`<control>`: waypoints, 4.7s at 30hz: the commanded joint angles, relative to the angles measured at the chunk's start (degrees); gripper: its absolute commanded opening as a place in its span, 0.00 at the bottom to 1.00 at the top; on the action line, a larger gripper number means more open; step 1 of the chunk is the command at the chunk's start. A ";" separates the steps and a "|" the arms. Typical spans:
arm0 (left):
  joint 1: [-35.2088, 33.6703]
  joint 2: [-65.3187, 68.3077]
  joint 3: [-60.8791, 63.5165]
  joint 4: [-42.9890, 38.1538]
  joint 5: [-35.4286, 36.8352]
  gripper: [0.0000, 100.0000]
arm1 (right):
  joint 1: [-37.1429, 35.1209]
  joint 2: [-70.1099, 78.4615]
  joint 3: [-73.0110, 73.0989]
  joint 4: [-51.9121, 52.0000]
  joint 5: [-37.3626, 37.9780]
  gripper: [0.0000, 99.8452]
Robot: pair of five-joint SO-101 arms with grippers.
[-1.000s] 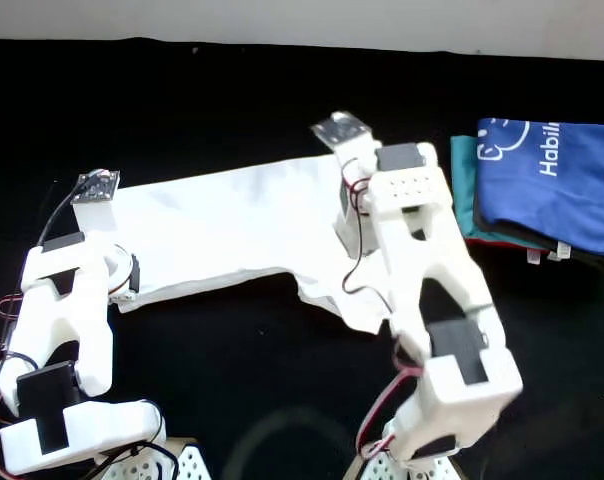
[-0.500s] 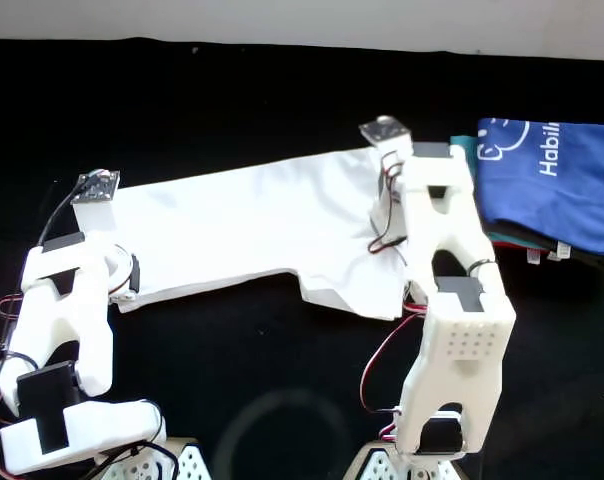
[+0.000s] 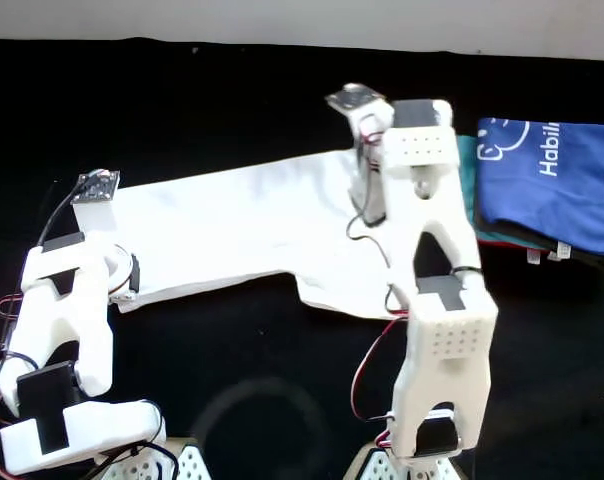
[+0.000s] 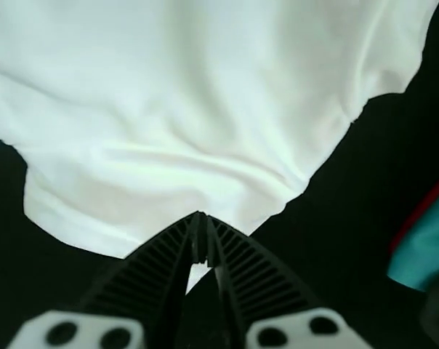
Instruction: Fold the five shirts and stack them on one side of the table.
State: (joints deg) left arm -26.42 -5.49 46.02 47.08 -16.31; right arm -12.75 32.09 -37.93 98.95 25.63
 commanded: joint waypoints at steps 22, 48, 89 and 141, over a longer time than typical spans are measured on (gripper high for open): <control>0.31 -0.04 0.13 -0.44 -0.35 0.01 | 7.87 20.62 -5.76 -47.16 0.88 0.01; 0.31 -0.04 0.40 -0.53 -0.35 0.01 | 3.38 9.27 -33.10 2.33 -1.49 0.01; 0.22 -0.04 0.40 -1.23 2.73 0.01 | -14.11 -17.80 42.51 -10.68 14.15 0.19; -0.04 -0.04 0.40 -1.23 2.81 0.01 | -4.62 5.05 -1.27 -14.20 14.42 0.01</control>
State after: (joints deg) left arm -26.42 -5.49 46.20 46.46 -14.02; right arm -18.20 35.78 -36.09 88.40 39.34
